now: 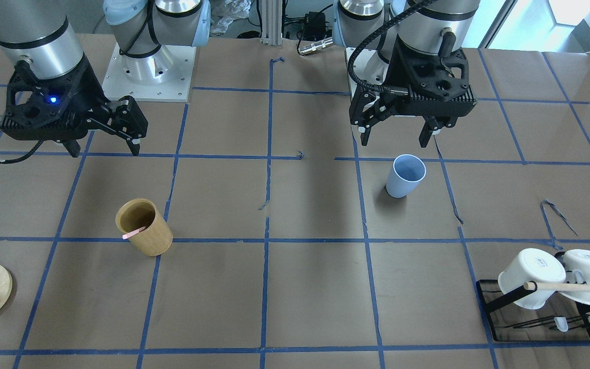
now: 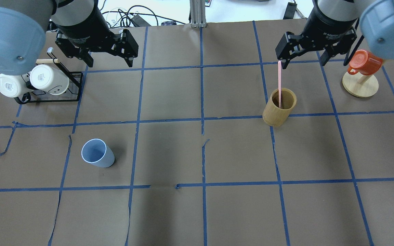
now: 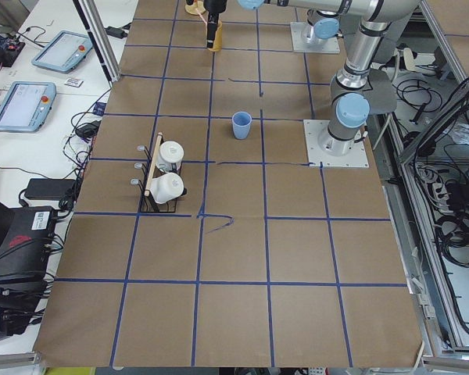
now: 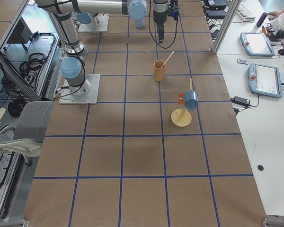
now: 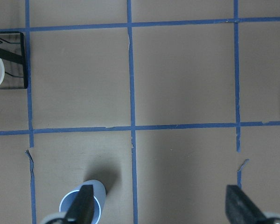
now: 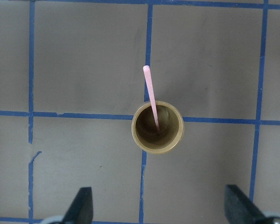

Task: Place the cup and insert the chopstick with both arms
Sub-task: 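Lower the right gripper onto the pink chopstick in the bamboo cup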

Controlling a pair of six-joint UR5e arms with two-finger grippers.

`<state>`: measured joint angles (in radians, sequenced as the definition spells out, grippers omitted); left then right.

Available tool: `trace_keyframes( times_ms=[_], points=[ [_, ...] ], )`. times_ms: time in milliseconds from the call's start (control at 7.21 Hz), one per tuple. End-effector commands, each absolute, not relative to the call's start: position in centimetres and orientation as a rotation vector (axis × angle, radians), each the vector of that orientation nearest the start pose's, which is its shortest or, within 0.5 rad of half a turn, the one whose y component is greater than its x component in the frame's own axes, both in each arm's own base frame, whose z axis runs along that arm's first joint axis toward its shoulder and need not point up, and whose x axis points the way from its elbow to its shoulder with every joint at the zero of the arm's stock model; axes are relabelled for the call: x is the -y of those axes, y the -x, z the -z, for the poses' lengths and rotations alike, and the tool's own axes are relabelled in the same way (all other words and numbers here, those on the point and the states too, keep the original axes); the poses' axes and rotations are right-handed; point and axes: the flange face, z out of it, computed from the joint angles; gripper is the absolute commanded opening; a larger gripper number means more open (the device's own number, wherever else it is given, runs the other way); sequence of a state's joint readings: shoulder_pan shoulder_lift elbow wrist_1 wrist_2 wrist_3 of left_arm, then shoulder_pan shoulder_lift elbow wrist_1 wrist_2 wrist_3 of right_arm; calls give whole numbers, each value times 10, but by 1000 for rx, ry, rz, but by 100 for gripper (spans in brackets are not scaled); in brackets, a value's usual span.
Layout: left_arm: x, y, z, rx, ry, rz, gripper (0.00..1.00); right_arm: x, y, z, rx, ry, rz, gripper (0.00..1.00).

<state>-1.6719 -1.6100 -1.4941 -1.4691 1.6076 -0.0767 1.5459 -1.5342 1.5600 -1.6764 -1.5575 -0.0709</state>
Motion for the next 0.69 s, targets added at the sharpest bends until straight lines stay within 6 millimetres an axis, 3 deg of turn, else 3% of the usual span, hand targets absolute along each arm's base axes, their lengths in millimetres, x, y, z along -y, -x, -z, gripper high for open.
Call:
trace_keyframes(
  times_ms=[0,277,554],
  points=[
    [504,182,-518,-3109,-34,224,100,518,-122,-483,-3127,75,116,100],
    [505,181,-519,-3111,-32,229,100,531,-121,-466,-3119,80,79,100],
    [505,181,-519,-3109,-32,226,100,574,-120,-423,-3117,69,-19,100]
  ],
)
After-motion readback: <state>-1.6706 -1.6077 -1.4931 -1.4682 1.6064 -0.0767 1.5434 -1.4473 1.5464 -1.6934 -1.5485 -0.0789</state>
